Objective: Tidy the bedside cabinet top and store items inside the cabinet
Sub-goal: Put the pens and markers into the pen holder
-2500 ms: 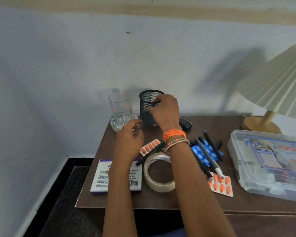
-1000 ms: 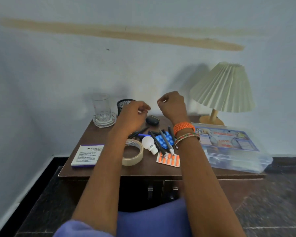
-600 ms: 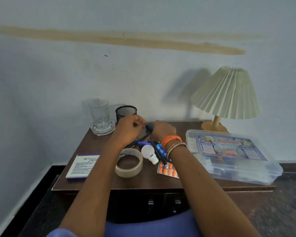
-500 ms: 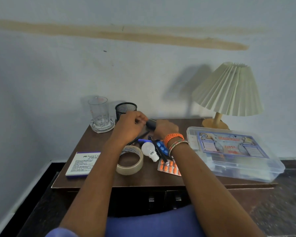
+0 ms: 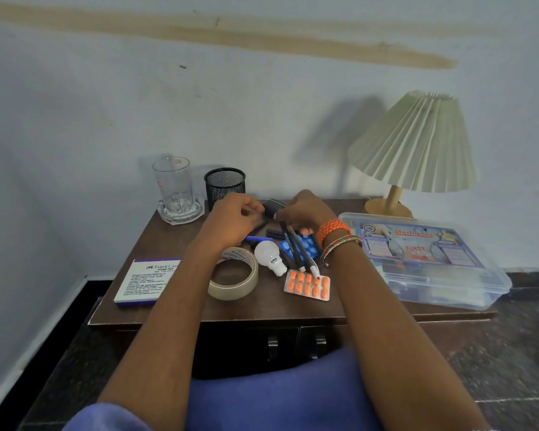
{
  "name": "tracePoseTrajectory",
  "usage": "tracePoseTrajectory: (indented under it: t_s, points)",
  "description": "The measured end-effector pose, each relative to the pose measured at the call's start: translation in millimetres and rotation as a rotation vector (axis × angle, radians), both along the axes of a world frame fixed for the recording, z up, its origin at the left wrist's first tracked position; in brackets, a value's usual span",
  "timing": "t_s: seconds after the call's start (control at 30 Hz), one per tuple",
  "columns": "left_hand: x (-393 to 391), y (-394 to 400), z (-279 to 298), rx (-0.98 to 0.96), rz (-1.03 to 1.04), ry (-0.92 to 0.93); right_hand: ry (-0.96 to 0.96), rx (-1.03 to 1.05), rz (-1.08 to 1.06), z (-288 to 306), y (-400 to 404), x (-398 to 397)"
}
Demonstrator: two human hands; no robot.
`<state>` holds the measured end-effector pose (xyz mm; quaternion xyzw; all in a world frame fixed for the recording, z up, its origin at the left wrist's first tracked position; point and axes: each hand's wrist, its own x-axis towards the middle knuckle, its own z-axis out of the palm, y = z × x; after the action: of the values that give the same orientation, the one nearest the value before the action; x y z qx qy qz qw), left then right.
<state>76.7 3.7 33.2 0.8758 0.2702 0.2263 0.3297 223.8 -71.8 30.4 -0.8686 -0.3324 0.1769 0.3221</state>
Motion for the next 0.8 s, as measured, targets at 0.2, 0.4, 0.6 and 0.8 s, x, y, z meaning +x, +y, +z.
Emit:
tracePoseTrajectory:
  t_s: [0.2, 0.4, 0.6, 0.8]
  points:
    - [2.5, -5.1, 4.0, -0.161, -0.1, 0.046, 0.337, 0.421, 0.038, 25.3, -14.3, -14.2]
    - [-0.5, -13.7, 13.8, -0.422, -0.17, -0.111, 0.644, 0.712, 0.072, 35.0, -15.5, -22.6]
    - [-2.3, -8.0, 14.2, -0.297, -0.156, -0.091, 0.757, 0.805, 0.089, 32.3, -15.8, -16.2]
    - [-6.0, 6.5, 6.5, -0.248, -0.075, -0.111, 0.801, 0.871, 0.024, 28.9, -18.0, -10.0]
